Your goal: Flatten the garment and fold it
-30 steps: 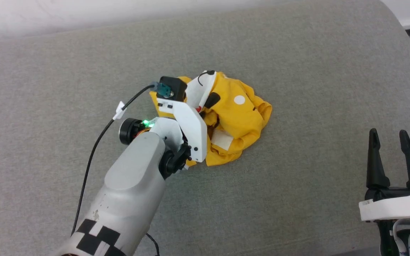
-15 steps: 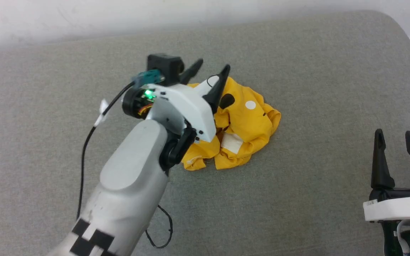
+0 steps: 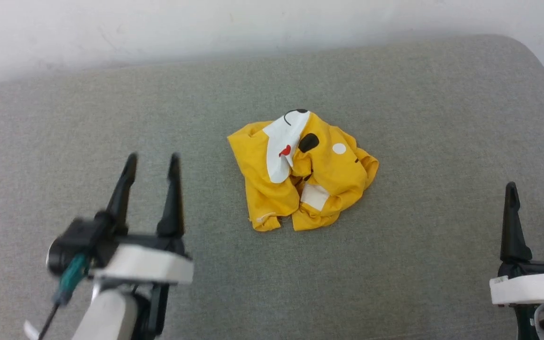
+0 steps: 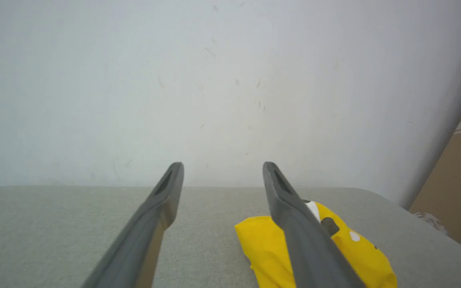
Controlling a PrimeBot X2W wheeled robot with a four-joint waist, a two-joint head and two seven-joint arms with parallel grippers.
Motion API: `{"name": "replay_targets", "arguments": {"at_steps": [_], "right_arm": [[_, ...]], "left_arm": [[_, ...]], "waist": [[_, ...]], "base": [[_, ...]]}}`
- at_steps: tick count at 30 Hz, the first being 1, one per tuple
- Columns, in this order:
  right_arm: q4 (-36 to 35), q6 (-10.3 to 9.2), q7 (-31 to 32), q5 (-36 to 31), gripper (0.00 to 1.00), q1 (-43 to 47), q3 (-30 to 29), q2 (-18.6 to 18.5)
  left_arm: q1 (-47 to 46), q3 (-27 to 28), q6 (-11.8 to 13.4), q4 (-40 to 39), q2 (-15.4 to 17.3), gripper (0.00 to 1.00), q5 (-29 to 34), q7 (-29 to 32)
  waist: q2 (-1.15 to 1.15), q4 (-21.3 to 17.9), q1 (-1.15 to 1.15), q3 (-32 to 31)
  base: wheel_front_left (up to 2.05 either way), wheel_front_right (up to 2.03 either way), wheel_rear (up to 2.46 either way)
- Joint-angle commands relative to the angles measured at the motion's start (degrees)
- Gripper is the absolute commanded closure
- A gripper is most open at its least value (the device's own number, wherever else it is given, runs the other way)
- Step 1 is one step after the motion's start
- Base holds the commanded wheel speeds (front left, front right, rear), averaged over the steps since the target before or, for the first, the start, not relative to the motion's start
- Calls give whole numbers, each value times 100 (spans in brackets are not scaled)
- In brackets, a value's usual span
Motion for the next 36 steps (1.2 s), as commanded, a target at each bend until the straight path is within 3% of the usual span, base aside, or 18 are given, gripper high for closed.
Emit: {"name": "replay_targets", "arguments": {"at_steps": [1,3,8,22,28,36], "right_arm": [[-29,-11,-26,-17,0,68,-28,13],[-20,-11,-26,-20,0,118,-48,13],[40,-11,-26,-28,0,260,-36,13],[275,-11,57,-330,0,-46,297,13],[226,-11,1033,-424,0,-920,459,-9],[525,-11,2611,-11,0,-1928,638,-730]], "left_arm": [[242,95,68,-151,-25,0,151,-22],[757,290,182,-359,-100,0,407,-23],[1566,654,179,-562,-394,0,703,-25],[1768,1090,-354,-633,-916,0,1122,-25],[1646,1101,-517,-589,-1009,0,1191,-26],[1382,1098,-679,-518,-1081,0,1209,-26]], "waist": [[0,29,1,-32],[0,69,1,-85],[0,214,1,-248],[0,698,1,-240],[0,812,1,43],[0,959,1,487]], "base": [[0,0,0],[0,0,0],[0,0,0],[0,0,0],[0,0,0],[0,0,0]]}}
